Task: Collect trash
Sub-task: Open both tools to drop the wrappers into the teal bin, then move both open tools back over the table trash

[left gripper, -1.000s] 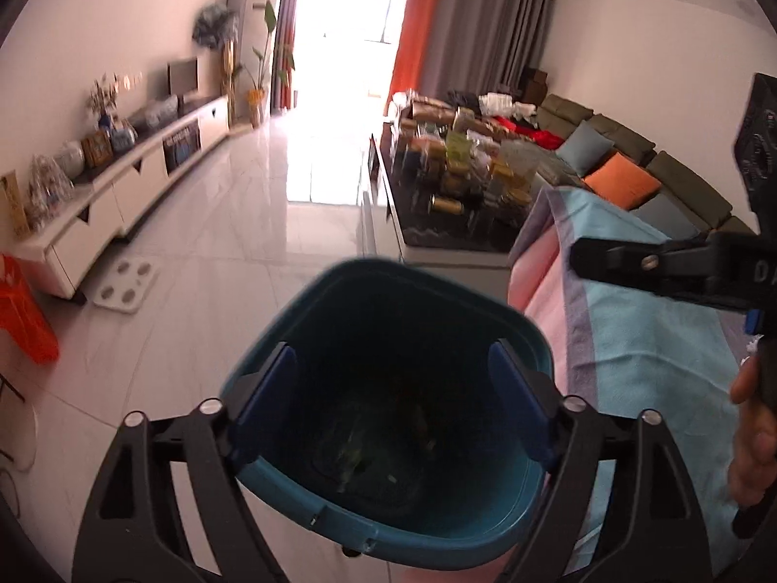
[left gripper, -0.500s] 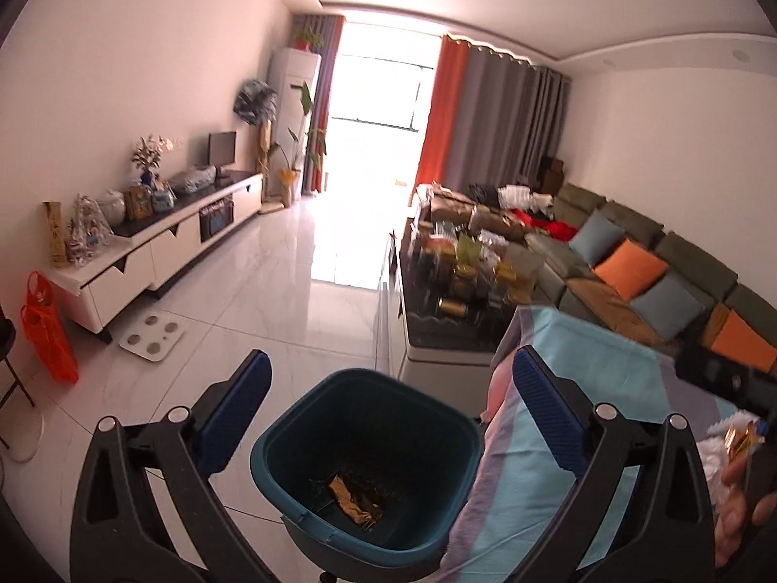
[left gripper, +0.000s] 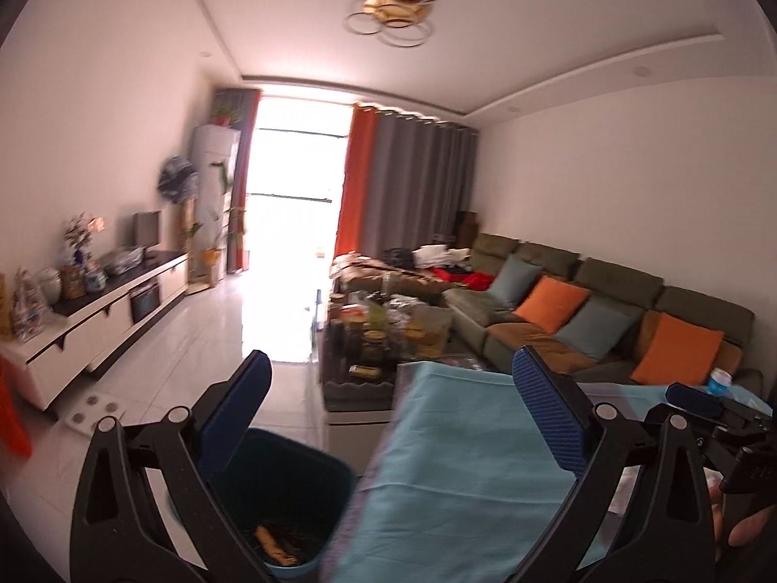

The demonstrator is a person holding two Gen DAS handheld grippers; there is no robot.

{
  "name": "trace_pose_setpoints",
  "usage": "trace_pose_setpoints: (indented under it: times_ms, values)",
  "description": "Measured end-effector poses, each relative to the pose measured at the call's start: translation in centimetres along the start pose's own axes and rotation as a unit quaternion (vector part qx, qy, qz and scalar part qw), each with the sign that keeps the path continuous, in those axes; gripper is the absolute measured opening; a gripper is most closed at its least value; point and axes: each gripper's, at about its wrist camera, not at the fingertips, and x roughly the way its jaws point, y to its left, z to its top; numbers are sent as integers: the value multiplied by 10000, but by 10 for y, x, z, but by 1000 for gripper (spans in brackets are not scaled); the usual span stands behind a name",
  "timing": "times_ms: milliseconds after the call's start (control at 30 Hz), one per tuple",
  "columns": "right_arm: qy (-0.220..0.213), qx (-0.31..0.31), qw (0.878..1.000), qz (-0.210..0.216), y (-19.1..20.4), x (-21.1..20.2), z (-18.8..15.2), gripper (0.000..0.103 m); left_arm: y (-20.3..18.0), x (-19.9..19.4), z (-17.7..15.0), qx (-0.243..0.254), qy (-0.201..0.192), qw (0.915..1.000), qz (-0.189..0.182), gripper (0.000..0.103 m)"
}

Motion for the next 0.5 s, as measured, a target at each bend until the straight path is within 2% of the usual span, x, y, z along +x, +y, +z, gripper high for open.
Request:
trace_pose_setpoints:
  times_ms: [133, 300, 500]
  values:
    - [-169, -78, 9986, -503, -15, -30, -11, 96, -46, 0, -11, 331, 46, 9987, -373, 98]
    - [-331, 7, 9935, -1088, -35, -62, -23, 96, -80, 0, -26, 356, 198, 9954, -864, 98]
    - [-645, 69, 9850, -1600, -49, -95, -34, 96, -121, -6, -42, 427, 271, 9892, -1376, 98]
